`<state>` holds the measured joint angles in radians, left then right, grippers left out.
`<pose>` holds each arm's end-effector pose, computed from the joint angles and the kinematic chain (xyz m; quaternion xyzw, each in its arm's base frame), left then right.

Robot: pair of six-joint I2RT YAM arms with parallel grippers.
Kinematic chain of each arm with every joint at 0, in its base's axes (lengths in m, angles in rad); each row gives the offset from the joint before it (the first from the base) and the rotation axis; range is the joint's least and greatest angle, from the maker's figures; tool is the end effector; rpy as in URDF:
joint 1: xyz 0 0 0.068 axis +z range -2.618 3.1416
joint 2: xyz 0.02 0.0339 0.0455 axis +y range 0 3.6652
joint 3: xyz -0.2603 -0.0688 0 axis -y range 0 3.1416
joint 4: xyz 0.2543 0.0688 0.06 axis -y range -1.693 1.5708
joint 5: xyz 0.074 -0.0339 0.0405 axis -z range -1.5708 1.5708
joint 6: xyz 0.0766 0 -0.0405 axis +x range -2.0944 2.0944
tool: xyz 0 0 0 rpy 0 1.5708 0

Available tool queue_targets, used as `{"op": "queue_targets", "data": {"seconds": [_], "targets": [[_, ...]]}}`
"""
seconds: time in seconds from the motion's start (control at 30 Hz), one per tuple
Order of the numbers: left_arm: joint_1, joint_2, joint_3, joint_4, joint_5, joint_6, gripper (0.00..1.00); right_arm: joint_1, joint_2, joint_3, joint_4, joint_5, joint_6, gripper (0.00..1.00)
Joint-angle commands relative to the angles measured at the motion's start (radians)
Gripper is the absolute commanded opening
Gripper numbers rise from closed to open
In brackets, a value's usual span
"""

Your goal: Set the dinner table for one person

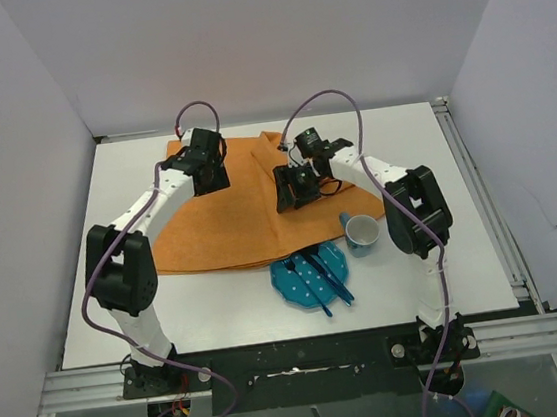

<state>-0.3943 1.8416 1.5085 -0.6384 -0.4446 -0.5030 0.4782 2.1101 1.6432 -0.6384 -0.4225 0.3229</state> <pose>0.4100 -0.1349 0.2197 -0.1156 0.9270 0.0649 0.3508 0.4049 0.2452 0.1474 -0.1220 0.9448 0.2758 0.1281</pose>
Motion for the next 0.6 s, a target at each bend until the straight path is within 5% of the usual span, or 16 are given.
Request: {"op": "queue_targets", "data": {"seconds": [0.0,0.57], "targets": [[0.008,-0.076,-0.005,0.062,0.028,0.009,0.7,-0.007,-0.019,0.08,0.024,-0.003,0.003,0.58],[0.011,-0.059,-0.022,0.077,0.046,0.007,0.7,-0.032,-0.036,0.131,-0.061,0.08,-0.053,0.57]]}}
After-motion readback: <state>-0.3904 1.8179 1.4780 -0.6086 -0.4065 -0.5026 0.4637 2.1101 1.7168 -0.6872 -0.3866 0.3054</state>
